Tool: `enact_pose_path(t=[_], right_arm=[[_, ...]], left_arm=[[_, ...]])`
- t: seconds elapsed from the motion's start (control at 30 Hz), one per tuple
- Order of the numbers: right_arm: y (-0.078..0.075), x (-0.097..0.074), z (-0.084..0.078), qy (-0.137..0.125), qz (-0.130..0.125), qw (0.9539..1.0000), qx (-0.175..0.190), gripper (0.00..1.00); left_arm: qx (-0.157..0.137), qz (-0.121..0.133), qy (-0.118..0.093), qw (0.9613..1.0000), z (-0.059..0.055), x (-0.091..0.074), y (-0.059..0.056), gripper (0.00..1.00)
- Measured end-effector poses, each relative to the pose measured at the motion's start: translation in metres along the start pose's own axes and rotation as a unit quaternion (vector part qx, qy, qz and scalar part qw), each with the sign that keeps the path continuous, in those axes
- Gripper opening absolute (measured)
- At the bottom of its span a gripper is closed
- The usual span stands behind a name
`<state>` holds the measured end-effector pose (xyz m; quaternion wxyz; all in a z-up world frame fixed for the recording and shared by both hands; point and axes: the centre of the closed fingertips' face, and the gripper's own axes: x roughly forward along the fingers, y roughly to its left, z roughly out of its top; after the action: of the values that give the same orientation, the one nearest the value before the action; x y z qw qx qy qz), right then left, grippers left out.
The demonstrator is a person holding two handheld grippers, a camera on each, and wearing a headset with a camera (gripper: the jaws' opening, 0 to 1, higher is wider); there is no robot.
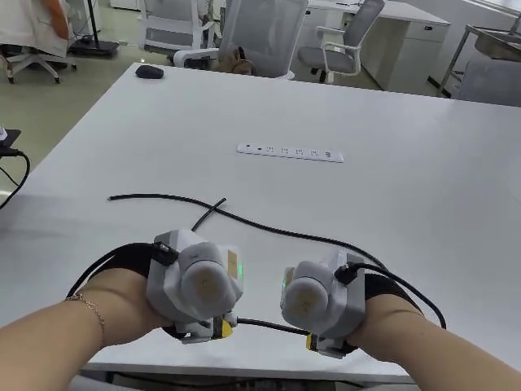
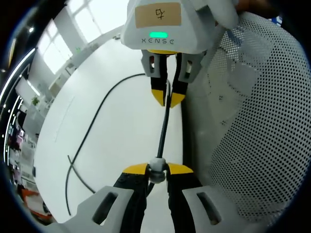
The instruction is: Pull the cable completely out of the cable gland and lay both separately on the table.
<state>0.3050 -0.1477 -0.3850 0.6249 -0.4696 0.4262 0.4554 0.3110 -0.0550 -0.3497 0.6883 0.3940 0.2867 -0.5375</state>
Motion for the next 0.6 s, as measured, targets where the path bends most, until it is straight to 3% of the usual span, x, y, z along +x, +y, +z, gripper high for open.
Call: enact_pose_path(t=[0.1, 0.13, 0.23, 0.33, 0.5, 0.6], right_arm=[[0.004, -0.004, 0.024, -0.057, 0.012, 0.9982, -0.009, 0.14], [0.005, -0.006, 0.027, -0.064, 0.013, 0.9978, -0.011, 0.14], [0.012, -0.012, 0.051, -0.122, 0.025, 0.9921, -0.015, 0.17], [0.013, -0.019, 0.063, -0.155, 0.031, 0.9874, -0.01, 0.16], [0.012, -0.022, 0.068, -0.17, 0.032, 0.985, -0.002, 0.12], [0.014, -0.021, 0.067, -0.165, 0.03, 0.9858, -0.011, 0.08]], left_arm=[[0.007, -0.002, 0.0, 1.0, 0.001, 0.0, -0.002, 0.15], [0.009, -0.002, -0.002, 1.0, 0.003, 0.0, -0.002, 0.15], [0.012, -0.006, -0.011, 0.9998, 0.008, 0.0, -0.005, 0.15], [0.018, -0.006, -0.014, 0.9997, 0.01, 0.0, -0.005, 0.15], [0.019, -0.002, -0.025, 0.9995, 0.013, -0.001, -0.003, 0.15], [0.019, -0.001, -0.027, 0.9995, 0.014, -0.002, -0.003, 0.15]])
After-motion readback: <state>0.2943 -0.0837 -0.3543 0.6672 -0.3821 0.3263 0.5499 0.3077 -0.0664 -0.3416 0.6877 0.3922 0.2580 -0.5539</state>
